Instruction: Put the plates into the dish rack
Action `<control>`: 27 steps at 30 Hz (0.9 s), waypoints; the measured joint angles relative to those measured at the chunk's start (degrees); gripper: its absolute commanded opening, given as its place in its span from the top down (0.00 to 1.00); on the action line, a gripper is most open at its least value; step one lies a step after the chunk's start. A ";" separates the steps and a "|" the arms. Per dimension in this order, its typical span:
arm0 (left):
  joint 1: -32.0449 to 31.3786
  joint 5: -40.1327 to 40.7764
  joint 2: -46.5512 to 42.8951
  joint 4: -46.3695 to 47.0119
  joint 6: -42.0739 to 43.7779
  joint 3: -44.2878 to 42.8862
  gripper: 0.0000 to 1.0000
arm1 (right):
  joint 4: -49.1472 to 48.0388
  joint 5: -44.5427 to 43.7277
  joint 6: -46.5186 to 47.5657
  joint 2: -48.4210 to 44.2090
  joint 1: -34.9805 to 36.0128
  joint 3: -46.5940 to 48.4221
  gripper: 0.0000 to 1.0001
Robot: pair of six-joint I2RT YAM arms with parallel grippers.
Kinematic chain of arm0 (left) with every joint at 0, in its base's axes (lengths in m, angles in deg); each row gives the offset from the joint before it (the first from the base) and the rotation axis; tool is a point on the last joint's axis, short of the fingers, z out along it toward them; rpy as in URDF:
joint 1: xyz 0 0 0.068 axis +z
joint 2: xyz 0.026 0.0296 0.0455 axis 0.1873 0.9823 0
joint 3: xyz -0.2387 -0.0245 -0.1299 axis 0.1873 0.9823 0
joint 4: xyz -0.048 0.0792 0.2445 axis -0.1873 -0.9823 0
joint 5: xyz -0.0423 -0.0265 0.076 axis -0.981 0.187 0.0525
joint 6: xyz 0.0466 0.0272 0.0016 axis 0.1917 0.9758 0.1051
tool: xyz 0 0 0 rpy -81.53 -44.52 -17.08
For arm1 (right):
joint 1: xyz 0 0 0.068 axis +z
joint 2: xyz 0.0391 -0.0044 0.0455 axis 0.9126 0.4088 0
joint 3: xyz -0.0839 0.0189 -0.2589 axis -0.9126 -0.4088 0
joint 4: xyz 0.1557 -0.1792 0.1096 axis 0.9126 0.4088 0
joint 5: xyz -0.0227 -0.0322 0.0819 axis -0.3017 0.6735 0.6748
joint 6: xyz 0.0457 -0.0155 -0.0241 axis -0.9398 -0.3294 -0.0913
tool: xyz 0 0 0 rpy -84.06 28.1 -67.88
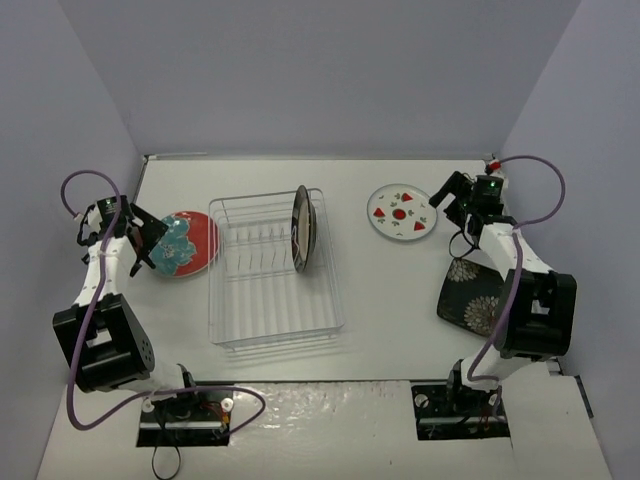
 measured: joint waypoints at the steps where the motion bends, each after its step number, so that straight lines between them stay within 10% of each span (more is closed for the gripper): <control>1: 0.00 -0.31 0.00 0.02 0.00 0.00 0.03 | -0.57 0.92 -0.16 1.95 -0.42 -0.23 0.00; 11: 0.00 -2.59 -0.28 0.71 0.09 0.04 0.03 | -9.06 11.92 -3.05 17.52 -3.03 -0.25 0.06; 27: 0.00 -3.41 -3.07 1.69 0.15 0.99 0.03 | -18.34 20.71 -8.67 23.90 -5.39 -0.07 0.65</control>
